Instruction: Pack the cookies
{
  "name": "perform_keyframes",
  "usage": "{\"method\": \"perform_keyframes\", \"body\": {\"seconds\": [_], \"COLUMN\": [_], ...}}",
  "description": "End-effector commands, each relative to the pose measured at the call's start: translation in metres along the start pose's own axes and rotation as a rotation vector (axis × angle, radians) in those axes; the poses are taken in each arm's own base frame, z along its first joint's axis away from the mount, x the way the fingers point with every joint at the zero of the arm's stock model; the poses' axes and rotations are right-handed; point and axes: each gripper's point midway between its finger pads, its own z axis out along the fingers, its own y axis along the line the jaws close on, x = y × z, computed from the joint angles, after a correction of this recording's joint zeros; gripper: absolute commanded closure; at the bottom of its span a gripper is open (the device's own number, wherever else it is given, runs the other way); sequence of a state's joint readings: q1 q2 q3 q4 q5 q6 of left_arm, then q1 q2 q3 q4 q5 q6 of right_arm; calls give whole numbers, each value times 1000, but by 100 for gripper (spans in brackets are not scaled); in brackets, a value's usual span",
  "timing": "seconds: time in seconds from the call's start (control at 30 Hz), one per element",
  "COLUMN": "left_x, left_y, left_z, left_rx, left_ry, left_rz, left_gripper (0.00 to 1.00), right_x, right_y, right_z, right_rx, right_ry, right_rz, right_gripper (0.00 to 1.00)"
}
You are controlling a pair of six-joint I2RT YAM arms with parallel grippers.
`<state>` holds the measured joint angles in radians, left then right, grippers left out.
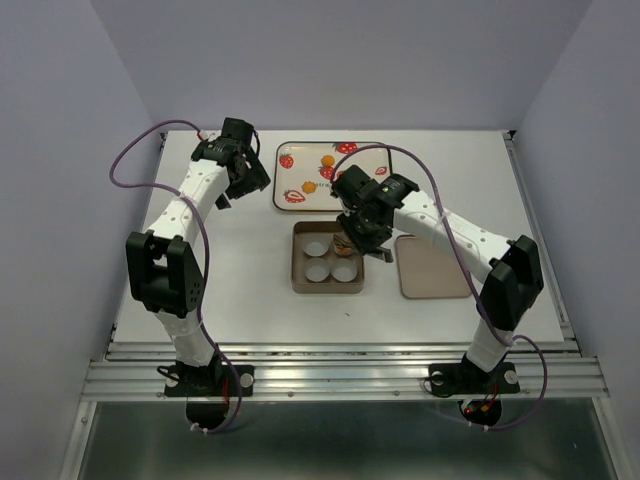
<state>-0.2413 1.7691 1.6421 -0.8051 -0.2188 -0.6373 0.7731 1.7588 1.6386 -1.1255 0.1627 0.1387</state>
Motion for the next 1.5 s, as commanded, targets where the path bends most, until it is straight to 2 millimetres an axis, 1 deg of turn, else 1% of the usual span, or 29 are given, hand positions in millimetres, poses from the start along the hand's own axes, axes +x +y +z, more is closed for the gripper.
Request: {"method": "perform_keyframes", "body": {"seconds": [0.0, 0.3, 0.53, 0.73, 0.8, 0.93, 1.13, 1.23, 1.33, 1.37, 1.43, 1.47], "left_x": [-6, -5, -6, -7, -8, -10, -8, -7, -9, -10, -12, -12], "left_y": [6, 5, 5, 5, 4, 3, 0, -1, -2, -3, -5, -6], "left_z": [-20, -20, -21, -22, -23, -24, -20, -19, -19, -18, -19, -18], "left_rx": [3, 12, 13, 17, 19, 21, 24, 26, 27, 27, 30, 30], "left_ry": [-45, -43, -46, -48, -51, -55, -41, -37, -37, -36, -38, -36], "left_rz": [-5, -1, 0, -3, -4, -2, 1, 1, -2, -2, -2, -2], "left_gripper": [1, 1, 1, 1, 1, 1, 1, 1, 1, 1, 1, 1], "right_x": [-19, -21, -29, -33, -38, -40, -28, -29, -38, -46, -52, -56], "right_y": [1, 1, 2, 1, 1, -3, -6, -9, -9, -6, -3, -1], "right_z": [-2, -1, -3, -4, -10, -19, -26, -35, -50, -60, -70, -79], "right_rx": [15, 16, 14, 22, 20, 32, 38, 38, 26, 5, -20, -43], "right_ry": [-71, -79, -97, -111, -131, -148, -130, -154, -196, -228, -250, -270], "right_rz": [10, 21, 30, 36, 43, 53, 59, 65, 78, 87, 97, 106], "right_gripper": [57, 54, 51, 50, 51, 51, 52, 52, 54, 54, 54, 54]}}
